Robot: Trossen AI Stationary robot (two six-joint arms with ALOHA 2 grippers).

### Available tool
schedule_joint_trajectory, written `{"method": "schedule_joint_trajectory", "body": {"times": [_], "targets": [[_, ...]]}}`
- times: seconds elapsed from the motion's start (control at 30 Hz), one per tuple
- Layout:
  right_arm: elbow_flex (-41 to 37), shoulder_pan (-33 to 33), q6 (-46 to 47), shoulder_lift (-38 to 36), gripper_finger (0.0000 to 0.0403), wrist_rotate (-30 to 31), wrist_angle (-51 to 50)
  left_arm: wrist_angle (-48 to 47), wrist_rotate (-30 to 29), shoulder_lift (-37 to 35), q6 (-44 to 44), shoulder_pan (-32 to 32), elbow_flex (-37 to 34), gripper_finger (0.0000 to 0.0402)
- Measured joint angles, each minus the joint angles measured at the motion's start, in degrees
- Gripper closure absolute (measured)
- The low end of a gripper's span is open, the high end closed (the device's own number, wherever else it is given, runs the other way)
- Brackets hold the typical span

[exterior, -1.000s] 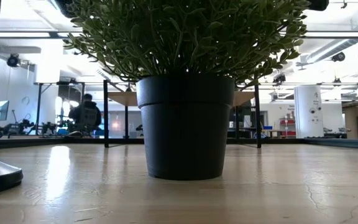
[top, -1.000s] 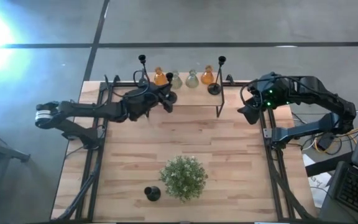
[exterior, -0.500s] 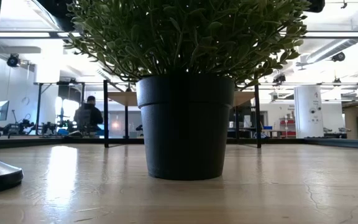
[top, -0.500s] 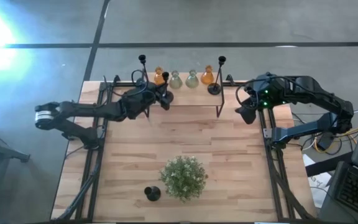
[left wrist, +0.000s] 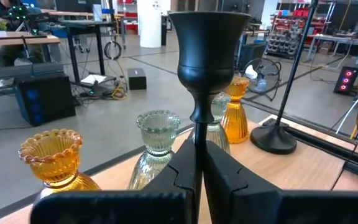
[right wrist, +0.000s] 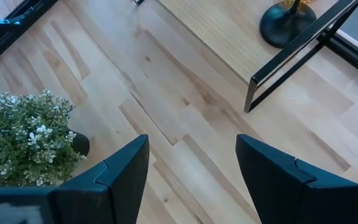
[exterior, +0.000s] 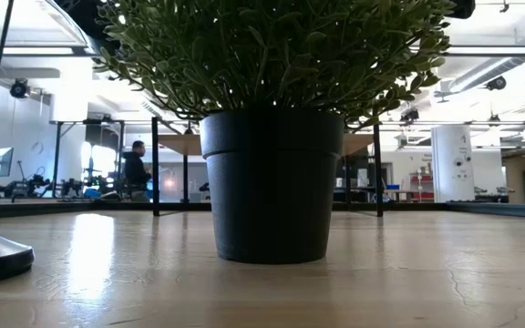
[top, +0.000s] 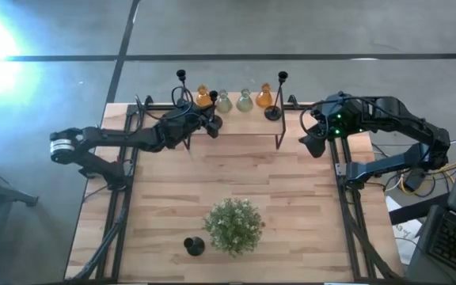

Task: Pick & Place candle stick holders
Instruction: Put the black candle holder on the shelf

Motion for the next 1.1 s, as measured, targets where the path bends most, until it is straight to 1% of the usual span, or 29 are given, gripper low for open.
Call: {"method": "schedule_joint_trajectory", "body": {"times": [0.37, 0.63, 0.9, 1.1], "targets": [[0.0, 0.0, -0.2, 0.0, 0.0163, 0.0, 0.0, 0.3, 0.8, -0.1, -1.5, 1.1, -1.2, 0.0388], [0.0, 0.0, -0.3, 0.0, 0.0172, 0.0, 0.0, 2.2, 1.7, -0.2, -4.1, 1.2, -2.6, 0.0388], [0.0, 0.0, -0.3, 0.0, 0.0167, 0.0, 0.0, 1.9, 2.7, -0.2, -5.2, 1.2, -2.7, 0.0388], [0.0, 0.0, -0.3, 0.0, 0.0173, 0.0, 0.1, 1.7, 3.9, -0.2, -5.7, 1.1, -2.7, 0.0388]]}}
